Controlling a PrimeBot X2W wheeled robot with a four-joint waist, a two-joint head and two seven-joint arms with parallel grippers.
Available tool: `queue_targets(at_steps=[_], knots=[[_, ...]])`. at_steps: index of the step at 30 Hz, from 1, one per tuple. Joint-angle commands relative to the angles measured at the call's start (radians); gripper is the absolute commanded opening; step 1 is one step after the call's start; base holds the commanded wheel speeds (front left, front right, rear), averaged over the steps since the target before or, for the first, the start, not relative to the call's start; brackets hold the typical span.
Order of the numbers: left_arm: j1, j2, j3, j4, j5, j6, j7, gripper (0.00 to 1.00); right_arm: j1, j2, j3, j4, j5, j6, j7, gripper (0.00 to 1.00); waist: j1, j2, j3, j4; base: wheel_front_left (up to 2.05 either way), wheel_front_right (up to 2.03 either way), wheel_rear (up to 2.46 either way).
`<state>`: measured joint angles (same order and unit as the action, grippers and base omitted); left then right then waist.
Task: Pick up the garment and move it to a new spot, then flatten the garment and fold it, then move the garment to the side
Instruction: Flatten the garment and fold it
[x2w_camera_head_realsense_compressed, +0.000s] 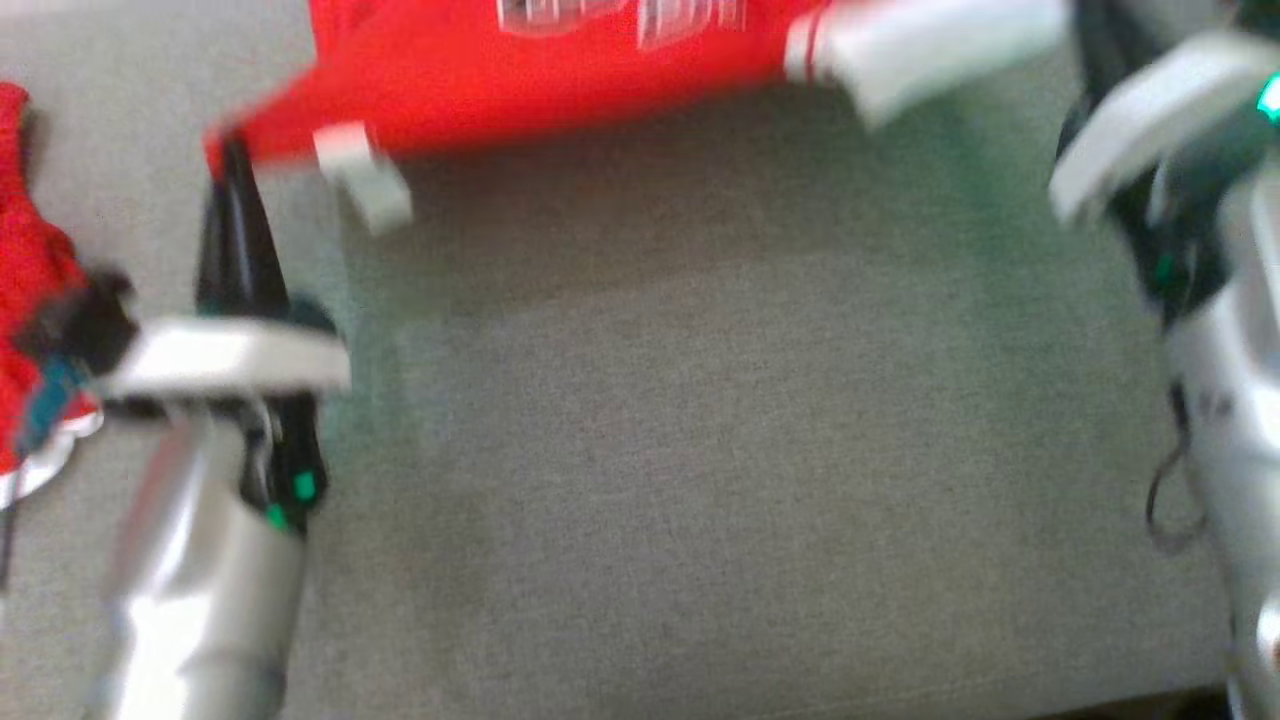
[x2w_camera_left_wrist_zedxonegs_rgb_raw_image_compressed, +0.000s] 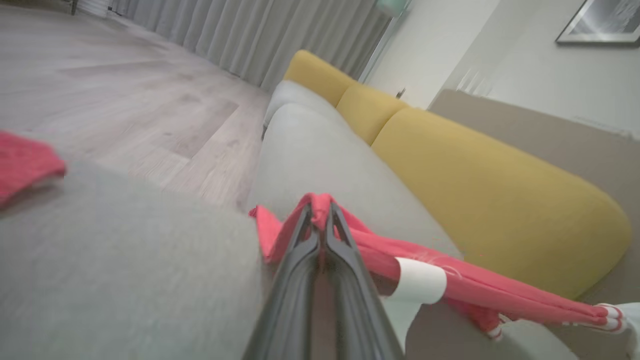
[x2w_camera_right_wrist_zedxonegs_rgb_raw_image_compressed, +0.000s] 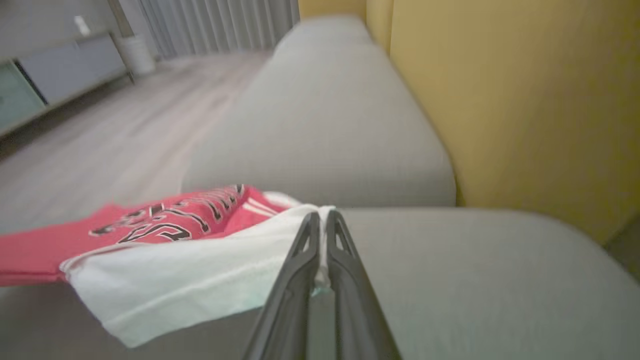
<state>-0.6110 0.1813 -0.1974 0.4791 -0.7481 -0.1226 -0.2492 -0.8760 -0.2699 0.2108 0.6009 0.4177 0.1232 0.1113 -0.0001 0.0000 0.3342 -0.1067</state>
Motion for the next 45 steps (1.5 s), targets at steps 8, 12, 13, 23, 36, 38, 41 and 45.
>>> queue_targets(at_steps=[8,12,13,23,36,38,41,45], knots=[[0.355,0.034,-0.025,-0.151,-0.002,0.077,0.086,0.00,0.470,-0.002,-0.114,-0.372,0.008,0.008,0.409,0.00,0.0001,0.0000,-0.133,0.022,0.00,0.00,0.00],[0.522,0.050,-0.041,-0.305,0.002,0.174,0.173,0.00,0.740,0.080,-0.252,-0.659,-0.077,0.008,0.613,0.00,0.0001,0.0000,-0.168,0.040,0.00,0.00,0.00],[0.551,0.055,-0.045,-0.334,0.006,0.195,0.190,0.00,0.784,0.100,-0.272,-0.710,-0.097,0.008,0.651,0.00,0.0001,0.0000,-0.171,0.043,0.00,0.00,0.00],[0.734,0.100,-0.099,-0.532,0.043,0.306,0.321,0.00,1.003,0.207,-0.372,-0.963,-0.165,0.008,0.827,0.00,0.0001,0.0000,-0.184,0.065,0.00,0.00,0.00],[0.583,0.061,-0.105,-0.572,0.033,0.312,0.344,0.00,0.814,0.150,-0.312,-0.958,-0.172,0.008,0.693,0.00,0.0001,0.0000,-0.147,0.088,0.00,0.00,0.00],[0.544,0.053,-0.106,-0.547,0.030,0.311,0.352,0.00,0.754,0.118,-0.291,-0.934,-0.159,0.008,0.655,0.00,0.0001,0.0000,-0.126,0.090,0.00,0.00,0.00],[0.477,0.029,-0.110,-0.504,0.032,0.312,0.347,0.00,0.672,0.084,-0.268,-0.880,-0.143,0.008,0.610,0.00,0.0001,0.0000,-0.092,0.093,0.00,0.00,0.00],[0.395,0.003,-0.119,-0.432,0.052,0.312,0.323,0.00,0.580,0.058,-0.244,-0.799,-0.136,0.008,0.556,0.00,0.0001,0.0000,-0.054,0.099,0.00,0.00,0.00]])
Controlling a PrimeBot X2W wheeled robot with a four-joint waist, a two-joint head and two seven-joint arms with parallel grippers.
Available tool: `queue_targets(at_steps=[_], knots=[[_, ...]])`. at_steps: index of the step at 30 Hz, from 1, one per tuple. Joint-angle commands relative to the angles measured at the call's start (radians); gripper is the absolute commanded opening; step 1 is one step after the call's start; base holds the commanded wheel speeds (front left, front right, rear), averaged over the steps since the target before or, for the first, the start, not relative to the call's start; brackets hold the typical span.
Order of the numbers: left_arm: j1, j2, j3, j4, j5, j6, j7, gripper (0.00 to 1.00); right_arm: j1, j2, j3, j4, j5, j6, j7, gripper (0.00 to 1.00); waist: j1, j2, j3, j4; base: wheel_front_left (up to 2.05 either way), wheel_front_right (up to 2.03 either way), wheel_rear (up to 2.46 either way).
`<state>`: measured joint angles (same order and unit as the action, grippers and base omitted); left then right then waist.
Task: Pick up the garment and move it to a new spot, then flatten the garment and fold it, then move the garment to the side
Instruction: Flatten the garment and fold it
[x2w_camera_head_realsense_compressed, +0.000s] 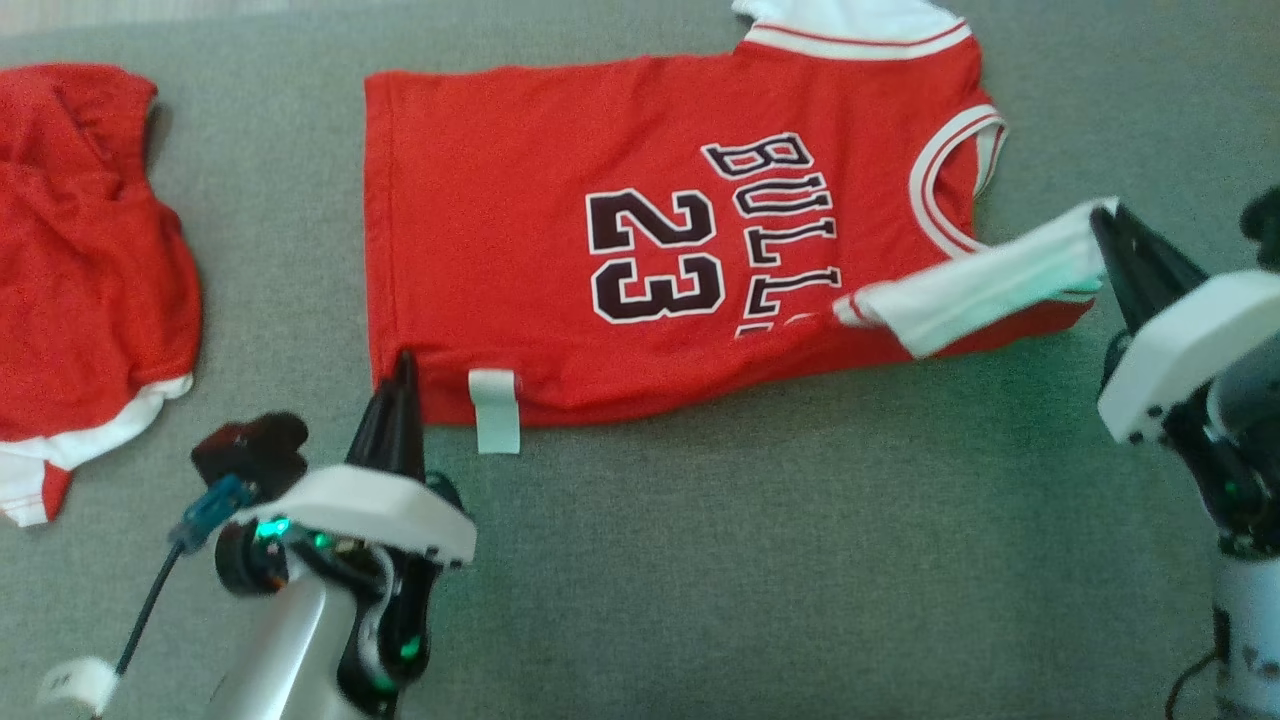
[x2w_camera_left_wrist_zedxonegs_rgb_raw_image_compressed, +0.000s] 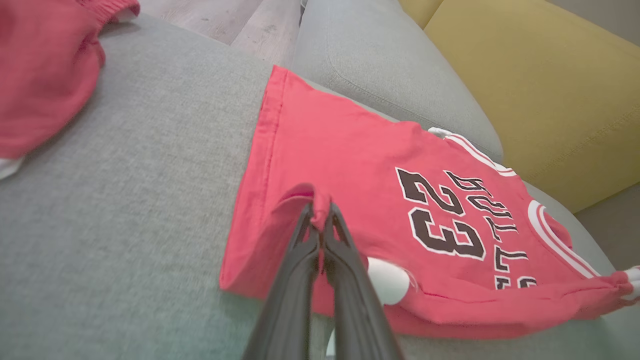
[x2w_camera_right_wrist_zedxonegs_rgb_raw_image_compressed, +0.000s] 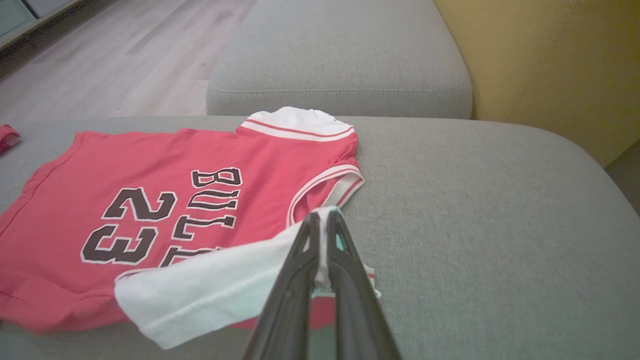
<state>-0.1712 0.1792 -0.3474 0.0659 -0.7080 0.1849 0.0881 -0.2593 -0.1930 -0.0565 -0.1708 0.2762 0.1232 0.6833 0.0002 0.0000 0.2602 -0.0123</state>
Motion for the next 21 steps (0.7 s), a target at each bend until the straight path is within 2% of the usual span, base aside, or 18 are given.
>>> queue_targets(at_steps=[1,10,11,12,13,14,21], knots=[[-0.062,0.001,0.030,0.001,0.019,0.007,-0.022,0.00,-0.054,-0.023,0.029,-0.011,0.005,0.008,-0.034,0.00,-0.0002,0.0000,0.028,0.007,0.00,0.00,0.00],[-0.157,-0.022,0.035,0.117,0.050,0.021,-0.078,0.00,-0.138,-0.016,0.021,0.112,-0.010,0.008,-0.170,0.00,-0.0002,0.0000,0.077,0.015,0.00,0.00,0.00],[-0.163,-0.023,0.033,0.124,0.051,0.018,-0.081,0.00,-0.144,-0.015,0.023,0.124,-0.011,0.008,-0.179,0.36,-0.0002,0.0000,0.080,0.016,0.00,0.00,0.00],[-0.169,-0.024,0.031,0.130,0.050,0.012,-0.085,0.22,-0.150,-0.013,0.025,0.134,-0.009,0.008,-0.190,1.00,-0.0002,0.0000,0.082,0.017,0.00,0.00,0.00],[-0.175,-0.023,0.027,0.135,0.052,0.003,-0.090,0.87,-0.156,-0.012,0.028,0.142,-0.006,0.008,-0.202,1.00,-0.0002,0.0000,0.084,0.018,0.00,0.00,0.00],[-0.179,-0.023,0.023,0.138,0.052,-0.008,-0.097,1.00,-0.159,-0.011,0.031,0.151,-0.004,0.008,-0.209,1.00,-0.0002,0.0000,0.084,0.019,0.00,0.00,0.00],[-0.176,-0.005,0.014,0.150,0.086,-0.050,-0.195,1.00,-0.160,-0.005,0.042,0.170,0.015,0.008,-0.274,1.00,-0.0002,0.0000,0.066,0.024,0.00,0.00,0.00]])
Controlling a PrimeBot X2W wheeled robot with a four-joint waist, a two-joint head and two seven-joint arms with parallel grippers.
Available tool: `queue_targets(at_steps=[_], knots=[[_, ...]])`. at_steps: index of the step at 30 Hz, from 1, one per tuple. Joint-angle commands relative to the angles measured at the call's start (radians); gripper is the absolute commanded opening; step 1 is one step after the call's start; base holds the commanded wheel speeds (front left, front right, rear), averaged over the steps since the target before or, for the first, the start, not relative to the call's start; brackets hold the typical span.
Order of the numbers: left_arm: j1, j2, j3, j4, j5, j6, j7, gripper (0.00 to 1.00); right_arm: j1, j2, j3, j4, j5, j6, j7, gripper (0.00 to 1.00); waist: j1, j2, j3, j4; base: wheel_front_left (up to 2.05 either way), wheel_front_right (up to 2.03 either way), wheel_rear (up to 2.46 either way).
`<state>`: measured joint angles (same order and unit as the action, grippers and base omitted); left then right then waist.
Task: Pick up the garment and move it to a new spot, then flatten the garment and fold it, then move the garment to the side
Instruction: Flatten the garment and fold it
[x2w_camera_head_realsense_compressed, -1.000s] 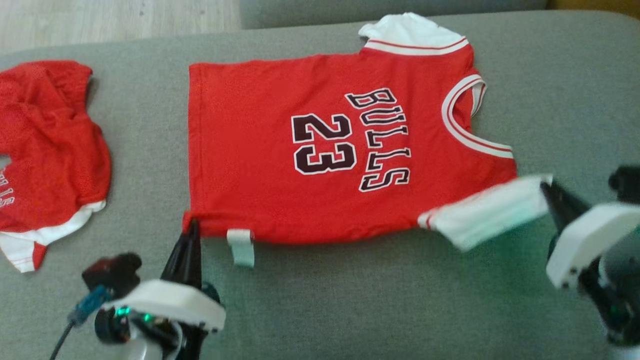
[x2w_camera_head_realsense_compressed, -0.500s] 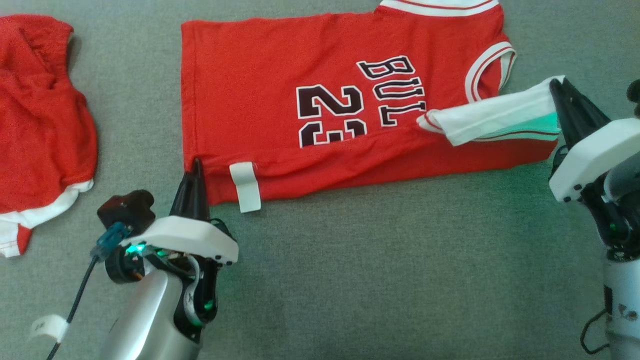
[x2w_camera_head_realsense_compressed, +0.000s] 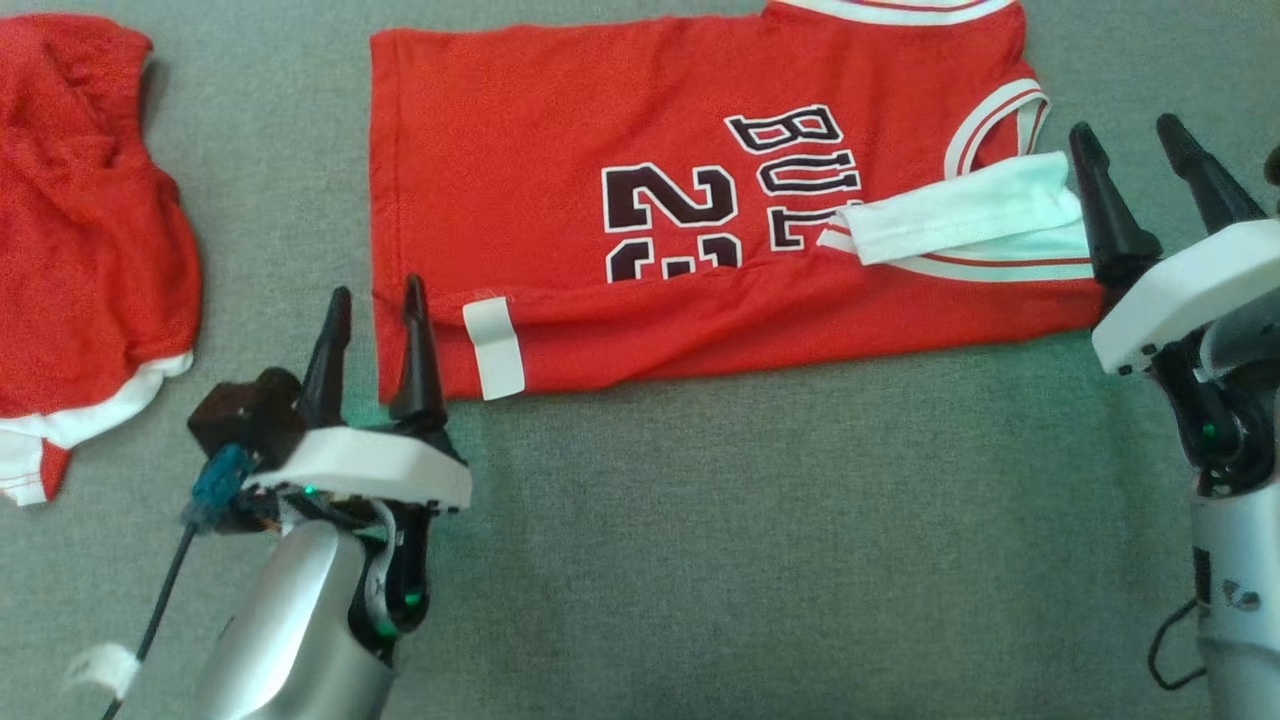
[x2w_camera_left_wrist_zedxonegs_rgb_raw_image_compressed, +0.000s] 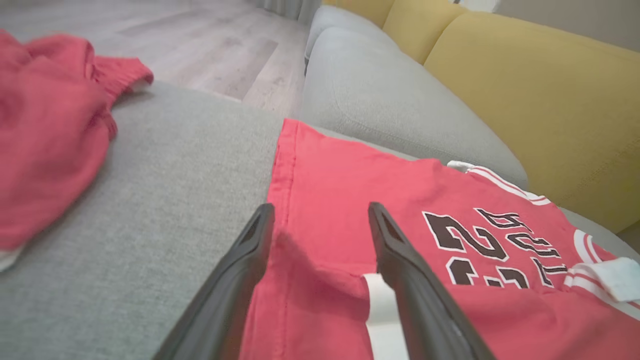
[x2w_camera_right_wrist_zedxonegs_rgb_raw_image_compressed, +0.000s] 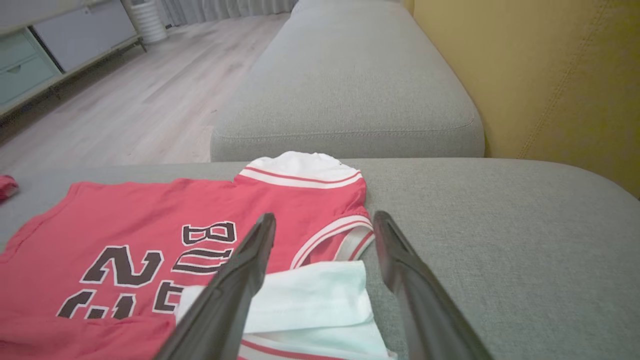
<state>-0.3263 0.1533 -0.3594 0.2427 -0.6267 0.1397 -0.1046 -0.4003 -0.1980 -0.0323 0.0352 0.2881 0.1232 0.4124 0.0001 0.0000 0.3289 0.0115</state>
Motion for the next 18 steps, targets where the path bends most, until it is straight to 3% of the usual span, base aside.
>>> queue_targets(at_steps=[1,9,18], knots=[[-0.010,0.030,0.024,-0.025,0.017,-0.004,-0.017,1.00,-0.012,0.003,0.015,-0.037,0.008,0.008,-0.011,1.00,-0.0001,0.0000,-0.009,0.000,0.00,0.00,0.00],[0.070,0.075,-0.015,0.034,0.068,0.020,-0.008,1.00,0.099,0.048,-0.012,-0.097,0.015,0.008,-0.004,1.00,-0.0001,0.0000,-0.043,-0.011,0.00,0.00,0.00],[0.022,0.056,-0.003,0.157,0.041,0.023,0.002,1.00,0.173,0.105,-0.051,-0.113,-0.010,0.008,-0.008,1.00,-0.0001,0.0000,-0.031,-0.056,0.00,0.00,0.00]])
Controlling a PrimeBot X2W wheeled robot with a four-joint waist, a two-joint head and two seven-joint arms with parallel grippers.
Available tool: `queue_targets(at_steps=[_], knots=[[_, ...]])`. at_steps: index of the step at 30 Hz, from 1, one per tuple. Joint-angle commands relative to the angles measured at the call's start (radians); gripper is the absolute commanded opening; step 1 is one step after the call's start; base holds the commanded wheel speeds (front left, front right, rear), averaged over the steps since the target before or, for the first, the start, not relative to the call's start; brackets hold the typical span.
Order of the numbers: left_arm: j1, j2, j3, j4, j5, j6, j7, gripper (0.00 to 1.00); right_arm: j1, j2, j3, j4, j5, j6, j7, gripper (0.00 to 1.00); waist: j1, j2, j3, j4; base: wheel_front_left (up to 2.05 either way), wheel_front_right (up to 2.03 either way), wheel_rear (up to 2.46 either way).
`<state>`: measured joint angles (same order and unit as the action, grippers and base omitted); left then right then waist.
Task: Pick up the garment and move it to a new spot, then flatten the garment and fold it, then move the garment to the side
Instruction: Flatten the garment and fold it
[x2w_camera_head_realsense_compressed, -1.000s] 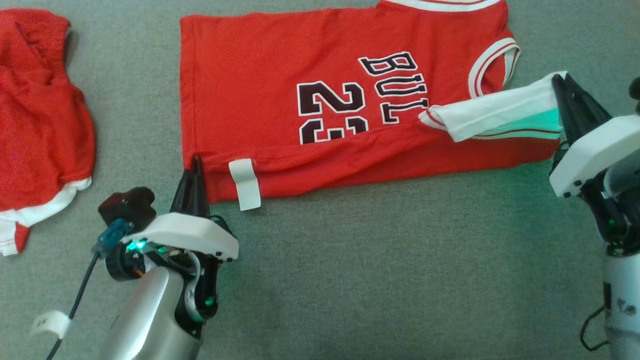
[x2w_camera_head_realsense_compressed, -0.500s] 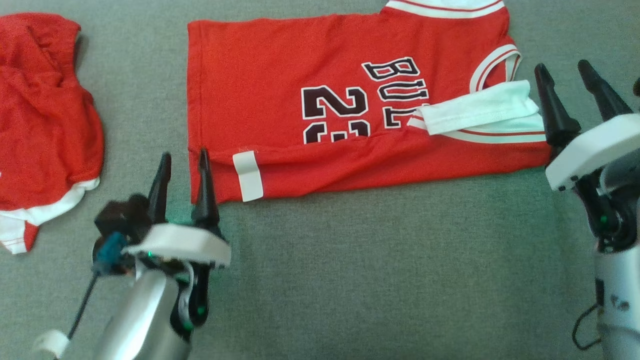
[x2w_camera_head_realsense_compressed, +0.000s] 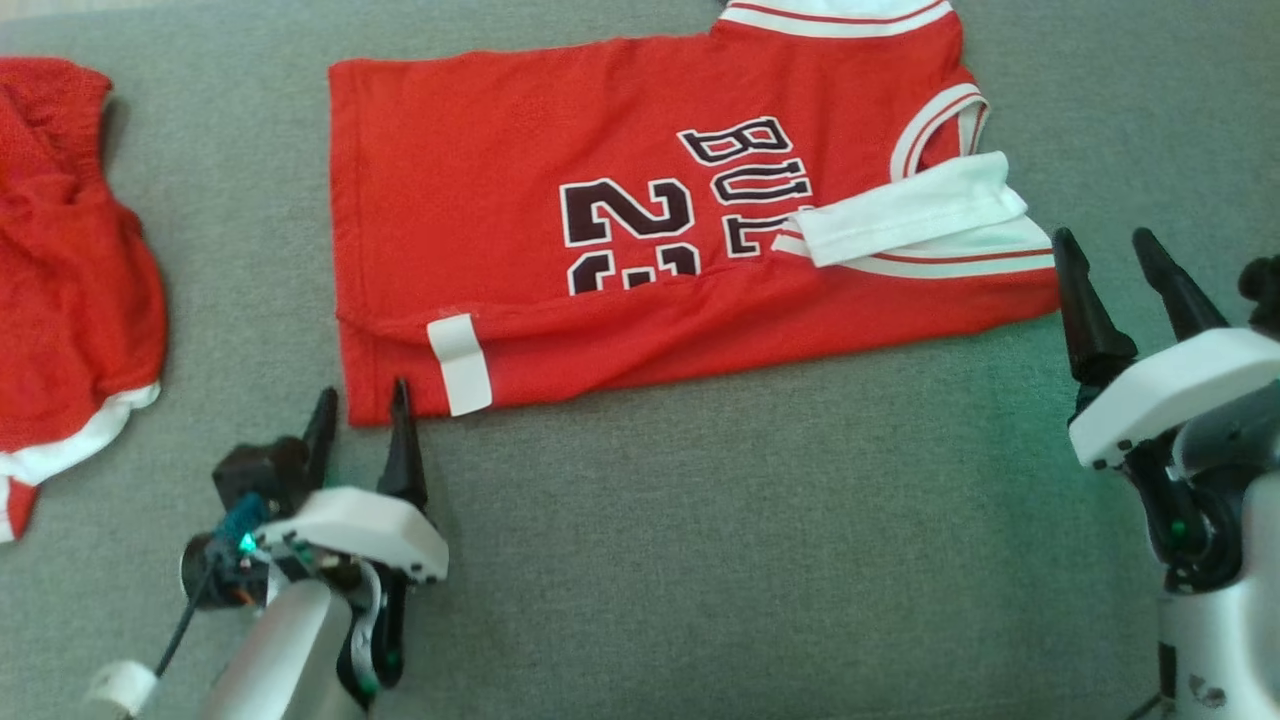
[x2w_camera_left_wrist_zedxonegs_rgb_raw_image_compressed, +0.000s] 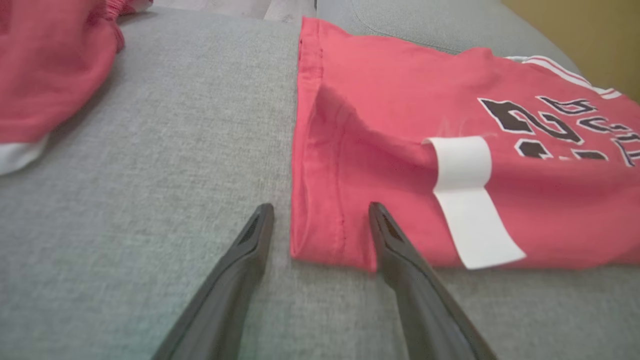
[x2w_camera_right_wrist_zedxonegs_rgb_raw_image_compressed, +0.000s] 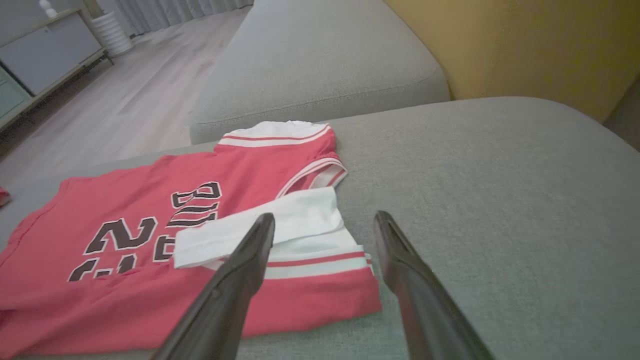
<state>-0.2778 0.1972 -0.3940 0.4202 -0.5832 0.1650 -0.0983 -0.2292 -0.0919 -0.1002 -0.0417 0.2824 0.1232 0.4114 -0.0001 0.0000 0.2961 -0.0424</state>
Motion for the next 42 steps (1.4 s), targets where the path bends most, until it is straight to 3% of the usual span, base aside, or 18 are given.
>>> queue_targets(at_steps=[1,3,4,5,6,7,20,27,28,29,37,42], knots=[[-0.033,0.007,0.037,-0.009,-0.009,-0.002,-0.006,1.00,0.008,0.004,0.011,-0.031,-0.007,0.008,-0.009,1.00,0.0001,0.0000,0.003,-0.005,0.00,0.00,0.00],[-0.044,0.003,0.040,0.017,-0.016,0.005,0.007,1.00,0.018,0.013,-0.001,-0.016,-0.022,0.008,-0.012,1.00,0.0001,0.0000,0.004,-0.010,0.00,0.00,0.00],[-0.048,0.002,0.042,0.031,-0.021,0.009,0.020,0.94,0.021,0.017,-0.010,-0.005,-0.029,0.008,-0.011,1.00,0.0001,0.0000,0.005,-0.012,0.00,0.00,0.00],[-0.050,0.001,0.040,0.043,-0.025,0.013,0.036,0.46,0.023,0.021,-0.019,0.008,-0.038,0.008,-0.009,1.00,0.0001,0.0000,0.005,-0.013,0.00,0.00,0.00],[-0.050,0.000,0.038,0.052,-0.029,0.014,0.051,0.10,0.025,0.025,-0.027,0.023,-0.053,0.008,-0.005,1.00,0.0001,0.0000,0.006,-0.014,0.00,0.00,0.00],[-0.049,-0.002,0.037,0.059,-0.035,0.014,0.063,0.00,0.024,0.027,-0.035,0.039,-0.067,0.008,-0.002,1.00,0.0001,0.0000,0.006,-0.014,0.00,0.00,0.00],[-0.045,-0.023,0.007,0.069,-0.046,-0.016,0.054,0.00,-0.136,0.041,-0.066,0.341,-0.083,0.008,-0.140,1.00,0.0001,0.0000,0.021,0.034,0.00,0.00,0.00],[-0.053,-0.028,-0.003,0.077,-0.048,-0.025,0.047,0.00,-0.172,0.042,-0.060,0.478,-0.159,0.008,-0.098,1.00,0.0001,0.0000,0.027,0.042,0.00,0.00,0.00],[-0.055,-0.028,-0.004,0.080,-0.048,-0.028,0.045,0.00,-0.176,0.042,-0.055,0.492,-0.164,0.008,-0.092,0.82,0.0001,0.0000,0.026,0.042,0.00,0.00,0.00],[-0.056,-0.029,-0.006,0.082,-0.049,-0.031,0.042,0.00,-0.179,0.042,-0.053,0.498,-0.161,0.008,-0.095,0.02,0.0001,0.0000,0.025,0.043,0.00,0.00,0.00],[-0.035,-0.019,0.001,0.084,-0.058,-0.048,-0.001,0.00,-0.146,0.042,-0.059,0.459,-0.158,0.008,-0.150,0.00,0.0001,0.0000,-0.026,0.033,0.00,0.00,0.00],[0.028,0.022,0.004,0.003,-0.051,-0.029,0.002,0.00,-0.040,0.042,-0.058,0.332,-0.104,0.008,-0.089,0.00,0.0001,0.0000,-0.069,0.028,0.00,0.00,0.00]])
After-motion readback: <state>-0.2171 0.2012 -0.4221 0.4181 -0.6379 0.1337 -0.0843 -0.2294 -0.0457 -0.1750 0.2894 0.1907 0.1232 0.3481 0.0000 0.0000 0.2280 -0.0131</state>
